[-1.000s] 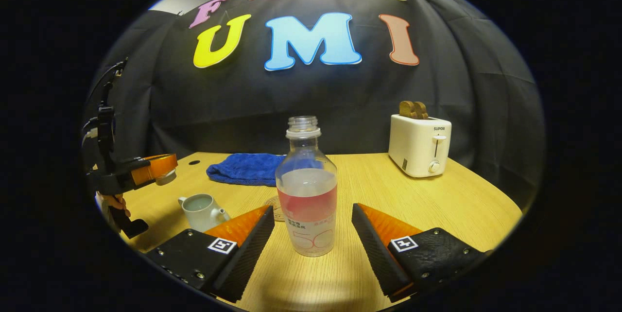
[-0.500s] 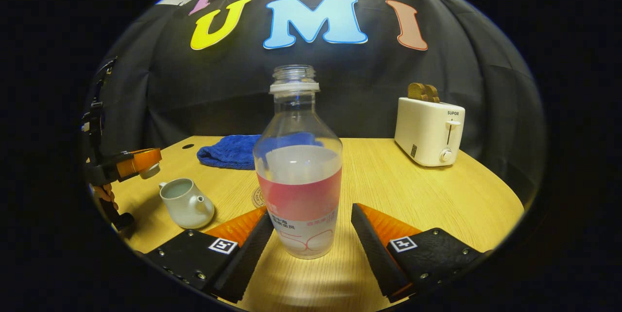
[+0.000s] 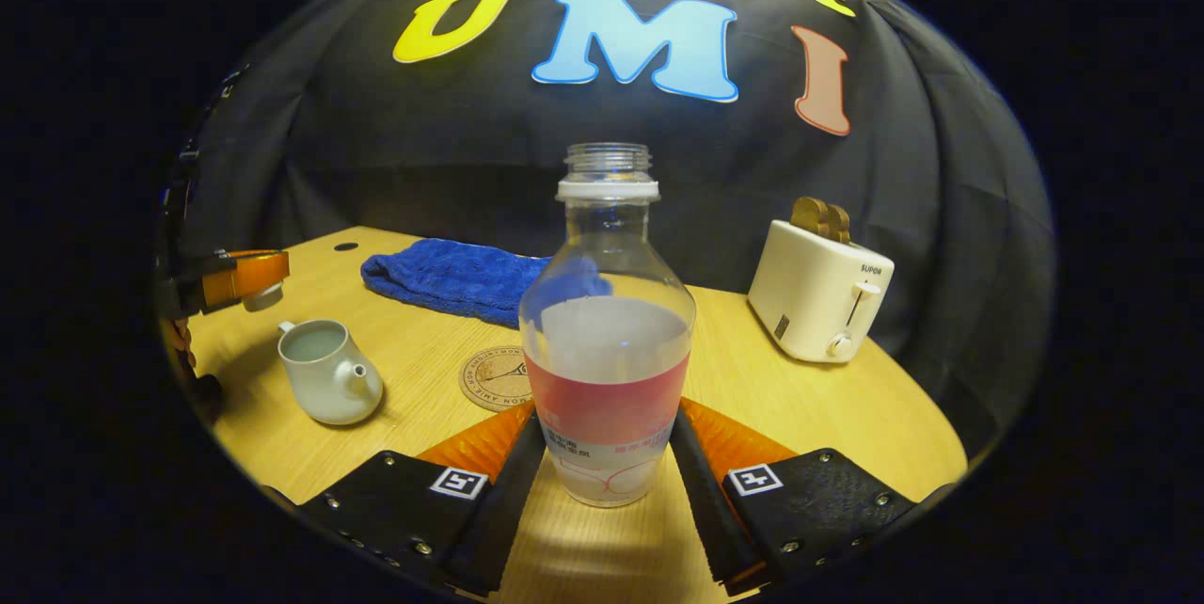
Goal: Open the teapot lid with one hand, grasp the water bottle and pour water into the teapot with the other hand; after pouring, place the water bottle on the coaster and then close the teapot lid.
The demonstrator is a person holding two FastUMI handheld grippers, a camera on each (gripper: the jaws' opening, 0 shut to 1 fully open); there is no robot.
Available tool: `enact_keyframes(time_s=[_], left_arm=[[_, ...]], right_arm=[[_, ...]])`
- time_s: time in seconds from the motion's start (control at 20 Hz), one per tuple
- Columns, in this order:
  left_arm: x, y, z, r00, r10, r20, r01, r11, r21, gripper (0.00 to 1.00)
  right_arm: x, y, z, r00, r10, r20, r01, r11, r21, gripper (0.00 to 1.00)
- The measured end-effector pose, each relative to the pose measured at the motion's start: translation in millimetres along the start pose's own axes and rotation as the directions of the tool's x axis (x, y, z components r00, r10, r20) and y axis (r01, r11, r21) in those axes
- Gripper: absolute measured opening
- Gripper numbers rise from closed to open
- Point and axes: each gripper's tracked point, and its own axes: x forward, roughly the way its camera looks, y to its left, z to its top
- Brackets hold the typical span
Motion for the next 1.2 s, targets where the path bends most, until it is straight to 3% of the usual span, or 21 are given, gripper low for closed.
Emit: enact_keyframes(time_s=[0.2, 0.4, 0.7, 1.2], left_arm=[[-1, 1, 1, 1.000, 0.002, 0.002, -0.002, 1.000, -0.001, 0.07], [-2, 3, 2, 1.000, 0.005, 0.004, -0.005, 1.000, -0.004, 0.06], [-3, 5, 5, 1.000, 0.003, 0.011, -0.003, 1.000, -0.017, 0.07], [-6, 12, 7, 1.000, 0.001, 0.015, 0.000, 0.999, -0.051, 0.07]], right_arm=[[3, -1, 16, 0.998, -0.047, 0.035, 0.052, 0.985, -0.163, 0.76], [4, 2, 32, 0.990, -0.102, 0.097, 0.130, 0.927, -0.351, 0.76], [7, 22, 55, 0.969, -0.127, 0.212, 0.232, 0.759, -0.608, 0.75], [14, 62, 70, 0.957, 0.000, 0.291, 0.250, 0.513, -0.821, 0.76]])
